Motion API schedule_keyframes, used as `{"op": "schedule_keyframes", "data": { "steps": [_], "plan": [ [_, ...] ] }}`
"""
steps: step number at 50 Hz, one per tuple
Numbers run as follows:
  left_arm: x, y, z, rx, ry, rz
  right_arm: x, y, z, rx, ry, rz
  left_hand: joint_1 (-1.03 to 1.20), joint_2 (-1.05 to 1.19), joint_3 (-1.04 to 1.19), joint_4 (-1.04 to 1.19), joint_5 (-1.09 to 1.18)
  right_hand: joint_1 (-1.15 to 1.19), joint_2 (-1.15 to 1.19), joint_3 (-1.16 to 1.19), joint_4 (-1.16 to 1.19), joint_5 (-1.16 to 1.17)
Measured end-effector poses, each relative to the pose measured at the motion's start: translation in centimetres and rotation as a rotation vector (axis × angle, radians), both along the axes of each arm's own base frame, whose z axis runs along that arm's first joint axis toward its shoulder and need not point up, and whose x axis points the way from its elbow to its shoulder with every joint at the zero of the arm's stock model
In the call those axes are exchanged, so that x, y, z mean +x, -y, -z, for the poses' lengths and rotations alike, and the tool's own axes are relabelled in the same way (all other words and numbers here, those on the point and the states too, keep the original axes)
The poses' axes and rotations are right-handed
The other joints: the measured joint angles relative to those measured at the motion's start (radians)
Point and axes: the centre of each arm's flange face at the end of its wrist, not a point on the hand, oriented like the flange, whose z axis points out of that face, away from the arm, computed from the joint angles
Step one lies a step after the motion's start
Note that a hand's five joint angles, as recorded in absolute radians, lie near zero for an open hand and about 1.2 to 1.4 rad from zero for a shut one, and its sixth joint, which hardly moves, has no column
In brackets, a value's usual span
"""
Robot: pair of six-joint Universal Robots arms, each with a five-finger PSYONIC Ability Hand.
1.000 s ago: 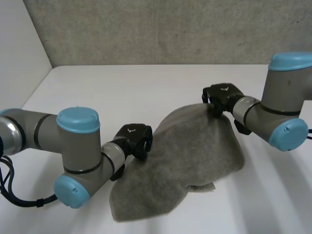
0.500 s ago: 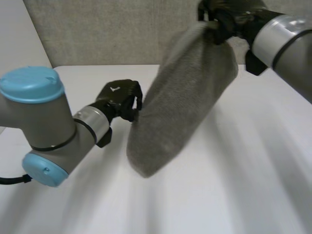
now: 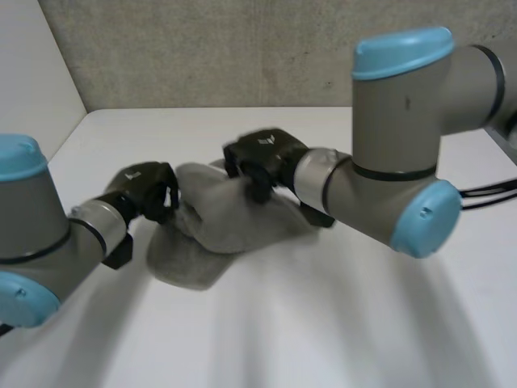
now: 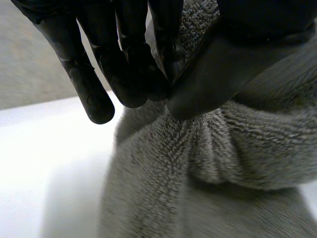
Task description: Fold the towel.
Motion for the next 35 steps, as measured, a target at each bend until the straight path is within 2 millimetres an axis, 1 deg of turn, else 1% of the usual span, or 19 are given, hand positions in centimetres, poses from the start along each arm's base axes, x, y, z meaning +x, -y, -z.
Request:
{"op": "schedule_keyframes", "data": {
  "steps": [2, 4, 6, 10, 15, 17, 18, 20, 21, 24, 25, 28, 30, 31, 32, 33, 34, 35],
  "plan": [
    [-0.7, -1.0, 0.3, 0.012, 0.003, 0.033, -1.2, -0.1, 0.6, 0.012, -0.046, 0.008, 0.0, 0.0, 0.0, 0.0, 0.0, 0.0, 0.0, 0.0, 0.0, 0.0],
    [-1.4, -1.7, 0.5, 0.019, 0.003, 0.06, -2.1, 0.0, 0.8, 0.011, -0.065, 0.02, 0.0, 0.0, 0.0, 0.0, 0.0, 0.0, 0.0, 0.0, 0.0, 0.0],
    [-2.2, -2.6, 0.5, 0.02, 0.002, 0.093, -3.2, 0.5, 0.8, -0.001, -0.074, 0.043, 0.0, 0.0, 0.0, 0.0, 0.0, 0.0, 0.0, 0.0, 0.0, 0.0],
    [-3.4, -3.8, 0.2, 0.009, -0.003, 0.141, -4.6, 1.4, 0.5, -0.027, -0.069, 0.085, 0.0, 0.0, 0.0, 0.0, 0.0, 0.0, 0.0, 0.0, 0.0, 0.0],
    [-6.0, -5.5, -1.2, -0.035, -0.035, 0.224, -6.7, 3.7, -0.2, -0.061, -0.056, 0.168, 0.0, 0.0, 0.0, 0.0, 0.0, 0.004, 0.0, 0.0, 0.0, 0.0],
    [-7.5, -6.4, -2.0, -0.057, -0.062, 0.266, -7.8, 5.0, -0.4, -0.071, -0.054, 0.214, 0.0, 0.0, 0.0, 0.0, 0.0, 0.004, 0.0, 0.0, 0.0, 0.0],
    [-7.9, -6.6, -2.2, -0.061, -0.07, 0.277, -8.1, 5.3, -0.5, -0.072, -0.054, 0.224, 0.0, 0.0, 0.0, 0.0, 0.0, 0.004, 0.0, 0.0, 0.0, 0.0],
    [-9.4, -7.4, -2.6, -0.069, -0.096, 0.317, -9.1, 6.5, -0.4, -0.079, -0.062, 0.271, 0.0, 0.0, 0.0, 0.0, 0.0, 0.004, 0.0, 0.0, 0.0, 0.0],
    [-9.7, -7.6, -2.6, -0.07, -0.101, 0.326, -9.4, 6.8, -0.3, -0.081, -0.066, 0.283, 0.0, 0.0, 0.002, 0.0, 0.0, 0.004, 0.0, 0.0, 0.0, 0.0],
    [-11.8, -8.7, -2.4, -0.065, -0.126, 0.381, -10.6, 8.3, 0.2, -0.091, -0.095, 0.344, 0.0, 0.0, 0.003, 0.0, 0.0, 0.004, 0.0, 0.0, 0.0, 0.0],
    [-12.2, -8.9, -2.3, -0.063, -0.128, 0.391, -10.8, 8.5, 0.4, -0.094, -0.104, 0.354, 0.0, 0.0, 0.003, 0.0, 0.0, 0.004, 0.0, 0.0, 0.0, 0.0],
    [-14.2, -10.3, -1.3, -0.044, -0.131, 0.447, -11.8, 9.7, 1.8, -0.11, -0.175, 0.404, 0.0, 0.0, 0.003, 0.0, 0.0, 0.004, 0.0, 0.0, 0.0, 0.0],
    [-15.0, -11.1, -0.6, -0.032, -0.128, 0.475, -12.2, 10.1, 2.7, -0.117, -0.218, 0.425, 0.0, 0.0, 0.003, 0.0, 0.0, 0.004, 0.0, 0.0, 0.0, 0.0],
    [-15.5, -11.6, -0.2, -0.026, -0.125, 0.491, -12.4, 10.3, 3.2, -0.121, -0.242, 0.437, 0.0, 0.0, 0.003, 0.0, 0.0, -0.031, -0.031, -0.038, -0.039, -0.034],
    [-15.9, -12.1, 0.1, -0.021, -0.123, 0.507, -12.6, 10.5, 3.7, -0.125, -0.264, 0.449, -0.011, -0.004, -0.001, -0.003, -0.003, -0.149, -0.167, -0.159, -0.16, -0.15],
    [-16.1, -12.3, 0.3, -0.018, -0.121, 0.513, -12.7, 10.5, 3.8, -0.127, -0.272, 0.454, -0.056, -0.067, -0.044, -0.048, -0.046, -0.222, -0.243, -0.231, -0.232, -0.224],
    [-16.4, -12.8, 0.6, -0.013, -0.118, 0.528, -12.8, 10.7, 4.2, -0.133, -0.29, 0.467, -0.194, -0.214, -0.21, -0.19, -0.184, -0.363, -0.386, -0.368, -0.368, -0.366],
    [-16.6, -13.2, 0.7, -0.009, -0.117, 0.539, -12.9, 10.8, 4.5, -0.139, -0.301, 0.478, -0.395, -0.424, -0.414, -0.398, -0.395, -0.565, -0.592, -0.586, -0.584, -0.575]
  ]
}}
